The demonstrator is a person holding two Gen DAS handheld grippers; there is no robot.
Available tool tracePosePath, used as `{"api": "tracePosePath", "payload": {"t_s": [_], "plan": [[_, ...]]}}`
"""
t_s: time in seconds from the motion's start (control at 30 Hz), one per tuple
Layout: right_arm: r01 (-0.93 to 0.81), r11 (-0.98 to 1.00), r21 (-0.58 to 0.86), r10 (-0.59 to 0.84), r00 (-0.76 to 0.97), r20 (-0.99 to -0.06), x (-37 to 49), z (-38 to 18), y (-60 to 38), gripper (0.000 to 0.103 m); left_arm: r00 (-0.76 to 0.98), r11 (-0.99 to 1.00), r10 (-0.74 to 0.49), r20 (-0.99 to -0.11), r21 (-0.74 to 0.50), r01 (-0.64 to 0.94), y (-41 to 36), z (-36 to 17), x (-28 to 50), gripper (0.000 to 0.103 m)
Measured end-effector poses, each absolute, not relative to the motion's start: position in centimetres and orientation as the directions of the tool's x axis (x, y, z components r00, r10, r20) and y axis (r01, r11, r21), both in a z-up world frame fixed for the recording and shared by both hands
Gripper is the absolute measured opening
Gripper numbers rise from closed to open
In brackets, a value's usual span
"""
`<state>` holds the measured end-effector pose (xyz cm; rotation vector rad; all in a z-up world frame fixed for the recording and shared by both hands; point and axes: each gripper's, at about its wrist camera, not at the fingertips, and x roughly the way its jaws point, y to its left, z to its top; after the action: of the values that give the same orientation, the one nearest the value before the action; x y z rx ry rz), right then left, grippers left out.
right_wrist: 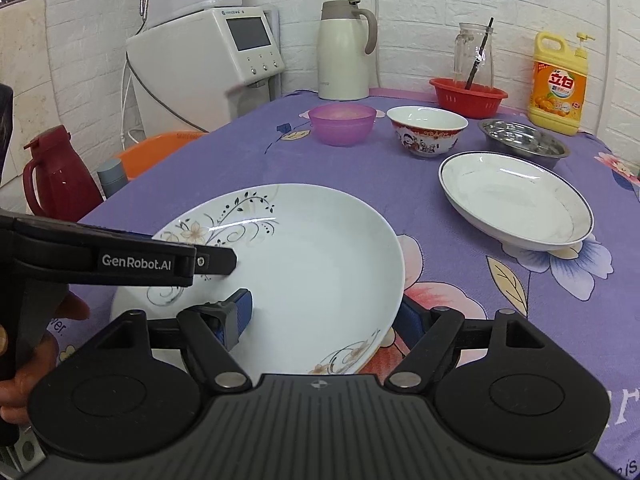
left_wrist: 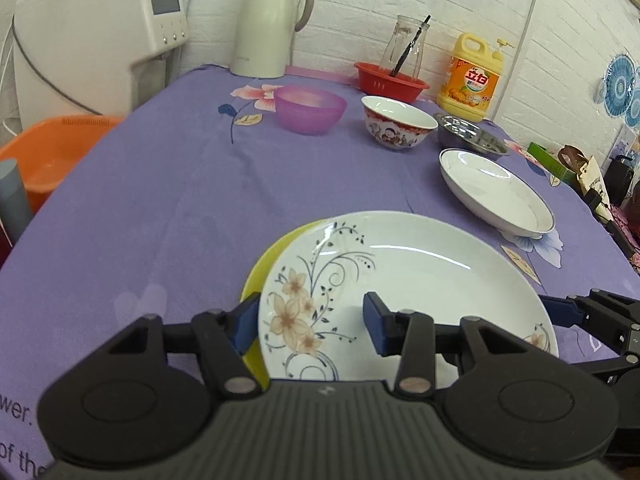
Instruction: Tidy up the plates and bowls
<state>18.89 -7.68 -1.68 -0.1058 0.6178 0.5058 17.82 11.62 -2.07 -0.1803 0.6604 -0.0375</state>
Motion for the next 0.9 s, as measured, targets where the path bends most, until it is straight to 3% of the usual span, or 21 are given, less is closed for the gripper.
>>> {"api": "tracePosePath", "payload": {"t_s": [0.03,0.1,0.3,0.6,0.9], "plan": [[-0.479,0.875,0.067,0.422,0.690,-0.588,19.0,-2.0,-7.8,0.103,0.804,0.988,-0.077,-0.590,-0.153,-0.018,11.4,-1.8,17.6,0.048],[-0.490,0.869,0.073,0.436,0.686,-0.582,19.0,-2.2,-7.9,0.103,0.836,0.995,-0.039,-0.547,-0.099,-0.018,11.0,-0.9,17.2,0.061],[-0.441,0.888,0.130,0.442,0.743,-0.502,19.0,-0.4,-10.0,0.103,0.878,0.992,-0.049,-0.475,-0.128,-0.014,11.6,2.4,17.2,0.072],[-0.273,0.956,0.110,0.292,0.840,-0.458,22.6,1.2,-16.2,0.103,0.852,0.981,-0.137,-0.505,-0.186,0.047,8.0,3.7,22.0,0.075],[-0.149,0.983,0.107,0.183,0.827,-0.531,29.3,-0.6,-21.3,0.103,0.772,0.968,-0.243,-0.588,-0.203,0.150,3.5,3.5,31.5,0.075]]}}
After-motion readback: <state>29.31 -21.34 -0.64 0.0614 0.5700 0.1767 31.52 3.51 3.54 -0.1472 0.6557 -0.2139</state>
